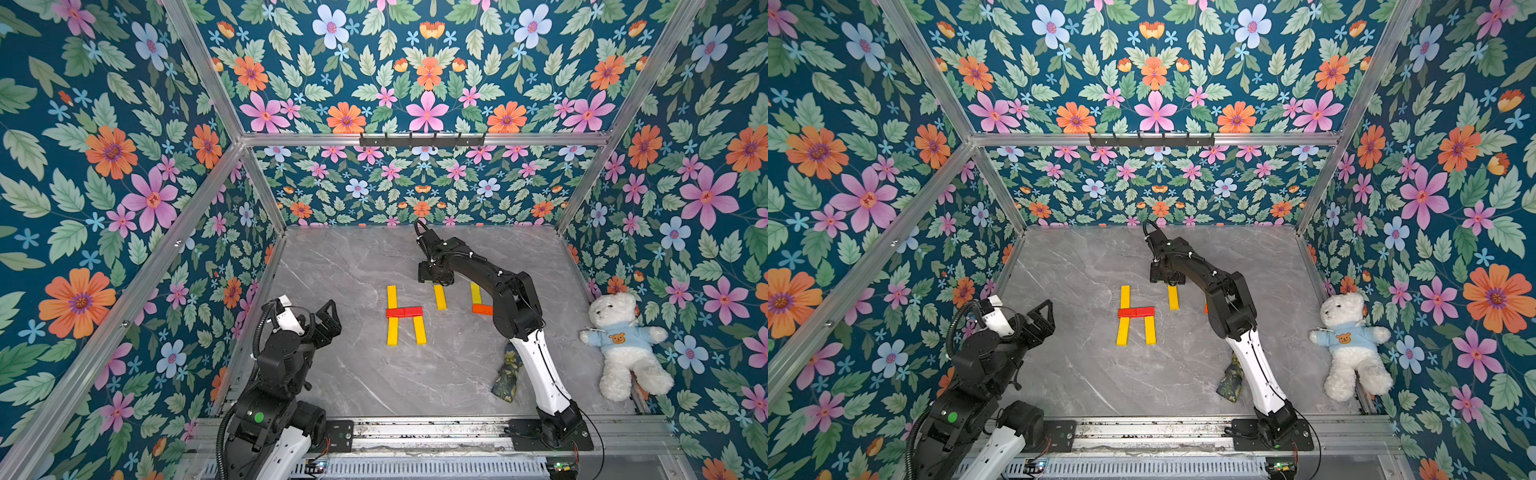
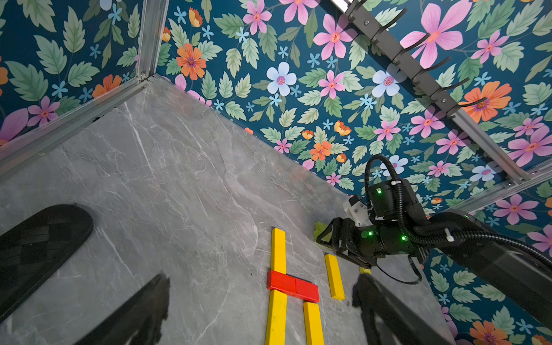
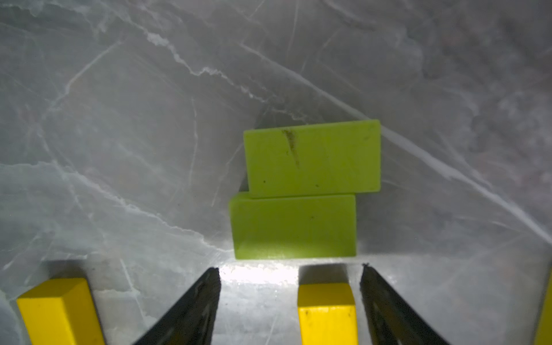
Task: Assemble the letter h with building blocks
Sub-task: Pick up the building block from the center of the board.
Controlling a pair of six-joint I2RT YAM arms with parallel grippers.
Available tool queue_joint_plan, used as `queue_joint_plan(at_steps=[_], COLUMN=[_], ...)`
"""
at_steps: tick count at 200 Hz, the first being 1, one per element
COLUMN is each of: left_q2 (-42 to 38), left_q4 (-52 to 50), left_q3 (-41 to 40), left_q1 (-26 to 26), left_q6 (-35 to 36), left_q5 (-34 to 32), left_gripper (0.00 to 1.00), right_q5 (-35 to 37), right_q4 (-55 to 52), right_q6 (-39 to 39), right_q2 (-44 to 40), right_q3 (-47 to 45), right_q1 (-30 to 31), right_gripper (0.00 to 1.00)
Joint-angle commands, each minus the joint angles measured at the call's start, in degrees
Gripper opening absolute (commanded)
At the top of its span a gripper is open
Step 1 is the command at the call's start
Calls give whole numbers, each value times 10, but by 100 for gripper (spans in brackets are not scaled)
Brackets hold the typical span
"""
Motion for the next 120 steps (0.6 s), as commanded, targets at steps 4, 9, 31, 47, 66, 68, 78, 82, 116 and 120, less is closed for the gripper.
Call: queue_joint_plan(at_steps=[4, 9, 31, 47, 66, 68, 78, 82, 116, 120], left_q2=[0, 0, 0, 0, 2, 2, 0, 1, 2, 2], left_q4=[12, 13, 12, 13, 13, 13, 13, 13, 13, 13], left_q3=[-1, -1, -1, -1, -1, -2, -2, -1, -2, -2], left_q1=[0, 0, 1, 0, 0, 0, 0, 0, 0, 0], left_q6=[-3, -3, -3, -3, -3, -3, -3, -3, -4, -3], left_q5=[-3, -4, -3, -3, -3, -3, -3, -3, -3, -2], left_gripper=[100, 100, 100, 100, 100, 100, 100, 100, 100, 100], right_q5=[-4, -3, 6, 12, 15, 16, 18, 20, 25, 24], right_q4=[-8, -8, -16, -25, -27, -27, -31, -33, -38, -36], right_q6=[3, 2, -3, -5, -6, -6, -7, -8, -10, -11], right_q2=[12, 14, 25, 34, 42, 42, 48, 51, 65, 65], right_q3=[11, 13, 29, 43, 51, 51, 58, 61, 74, 74], right_q1=[-3, -3, -2, -3, -2, -2, -2, -1, -1, -2], right_gripper=[76, 76, 73, 71, 69, 69, 69, 69, 69, 68])
